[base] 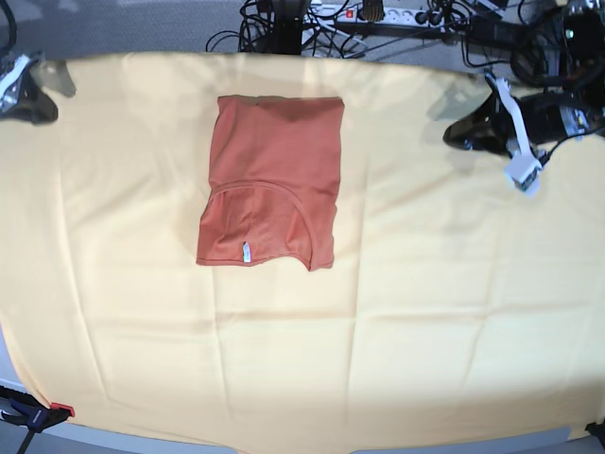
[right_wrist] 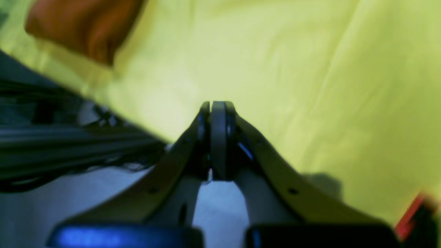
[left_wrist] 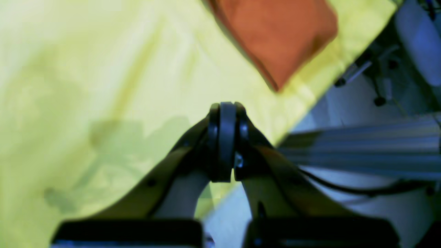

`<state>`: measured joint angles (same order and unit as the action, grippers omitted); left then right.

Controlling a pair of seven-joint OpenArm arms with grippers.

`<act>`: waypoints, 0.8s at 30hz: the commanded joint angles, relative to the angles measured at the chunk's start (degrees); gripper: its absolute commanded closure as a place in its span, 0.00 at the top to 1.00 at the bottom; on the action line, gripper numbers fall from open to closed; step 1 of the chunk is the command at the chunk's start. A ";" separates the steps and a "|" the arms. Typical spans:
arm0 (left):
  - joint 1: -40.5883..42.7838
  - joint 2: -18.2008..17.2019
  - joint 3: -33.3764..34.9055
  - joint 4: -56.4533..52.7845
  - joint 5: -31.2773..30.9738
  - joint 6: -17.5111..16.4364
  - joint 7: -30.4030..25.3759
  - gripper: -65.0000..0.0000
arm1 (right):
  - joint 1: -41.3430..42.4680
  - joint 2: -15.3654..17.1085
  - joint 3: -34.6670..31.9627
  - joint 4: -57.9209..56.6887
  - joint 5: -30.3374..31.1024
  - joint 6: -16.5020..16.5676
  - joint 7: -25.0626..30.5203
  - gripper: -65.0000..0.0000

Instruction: Fold the T-shirt properly

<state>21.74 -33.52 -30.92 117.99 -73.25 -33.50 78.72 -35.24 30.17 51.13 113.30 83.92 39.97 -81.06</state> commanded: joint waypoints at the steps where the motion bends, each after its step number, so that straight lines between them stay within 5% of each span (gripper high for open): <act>1: 2.01 -1.03 -1.75 2.03 -1.25 0.07 0.13 0.00 | -1.60 0.42 0.90 0.72 1.08 0.03 1.06 0.00; 11: 26.25 1.33 -14.45 12.07 -7.67 -0.02 1.28 0.00 | -16.90 -7.74 1.05 0.72 1.08 -0.50 1.06 0.00; 18: 39.06 7.02 -14.91 12.07 -6.84 -4.17 1.28 0.00 | -27.06 -12.46 0.04 0.70 1.08 0.03 1.06 0.00; 24: 41.27 12.94 -10.91 7.65 -4.87 -6.01 1.28 0.00 | -29.81 -12.37 -10.25 -1.14 1.08 0.03 1.06 0.00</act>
<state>62.04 -20.29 -41.39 125.08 -77.54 -39.11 79.66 -63.94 17.30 40.10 111.79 84.07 39.94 -80.01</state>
